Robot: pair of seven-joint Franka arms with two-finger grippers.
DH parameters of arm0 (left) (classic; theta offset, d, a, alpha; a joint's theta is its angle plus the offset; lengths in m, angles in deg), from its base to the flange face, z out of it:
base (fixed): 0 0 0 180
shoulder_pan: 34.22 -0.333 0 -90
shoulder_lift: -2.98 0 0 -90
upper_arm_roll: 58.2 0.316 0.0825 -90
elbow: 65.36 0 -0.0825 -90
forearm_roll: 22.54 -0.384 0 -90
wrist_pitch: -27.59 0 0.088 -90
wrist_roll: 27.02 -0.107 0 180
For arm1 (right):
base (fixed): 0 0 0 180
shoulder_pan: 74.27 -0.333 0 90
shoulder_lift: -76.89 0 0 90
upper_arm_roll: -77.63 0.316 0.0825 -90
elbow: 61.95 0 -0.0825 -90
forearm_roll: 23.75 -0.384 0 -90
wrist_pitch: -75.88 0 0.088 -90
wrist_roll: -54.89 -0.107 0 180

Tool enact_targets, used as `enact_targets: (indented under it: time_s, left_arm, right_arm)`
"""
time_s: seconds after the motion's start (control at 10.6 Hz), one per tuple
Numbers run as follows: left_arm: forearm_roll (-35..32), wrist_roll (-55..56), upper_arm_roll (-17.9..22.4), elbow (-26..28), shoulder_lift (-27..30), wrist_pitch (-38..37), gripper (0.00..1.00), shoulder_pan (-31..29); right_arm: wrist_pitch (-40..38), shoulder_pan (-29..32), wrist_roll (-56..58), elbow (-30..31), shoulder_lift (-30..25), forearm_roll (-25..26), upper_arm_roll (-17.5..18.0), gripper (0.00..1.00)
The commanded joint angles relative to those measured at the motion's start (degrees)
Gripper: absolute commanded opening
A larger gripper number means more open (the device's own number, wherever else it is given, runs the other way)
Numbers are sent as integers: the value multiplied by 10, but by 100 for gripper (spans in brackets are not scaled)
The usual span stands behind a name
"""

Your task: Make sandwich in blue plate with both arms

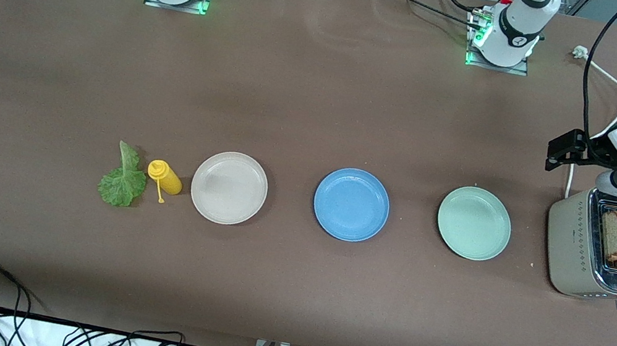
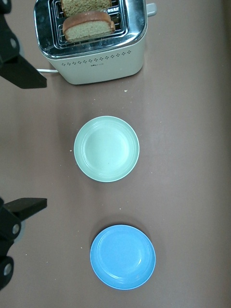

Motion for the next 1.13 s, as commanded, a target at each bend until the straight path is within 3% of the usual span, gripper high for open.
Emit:
enact_targets:
  time_s: [0.0,1.04]
  left_arm:
    - [12,-6,-1,-11,0,-10,100,-4]
    - [12,-8,0,-12,-1,-10,100,-6]
  right_arm:
    - [-6,1,6,-15,7,-3,-2,100]
    - [-5,0,5,-15,9,-16,-2,100]
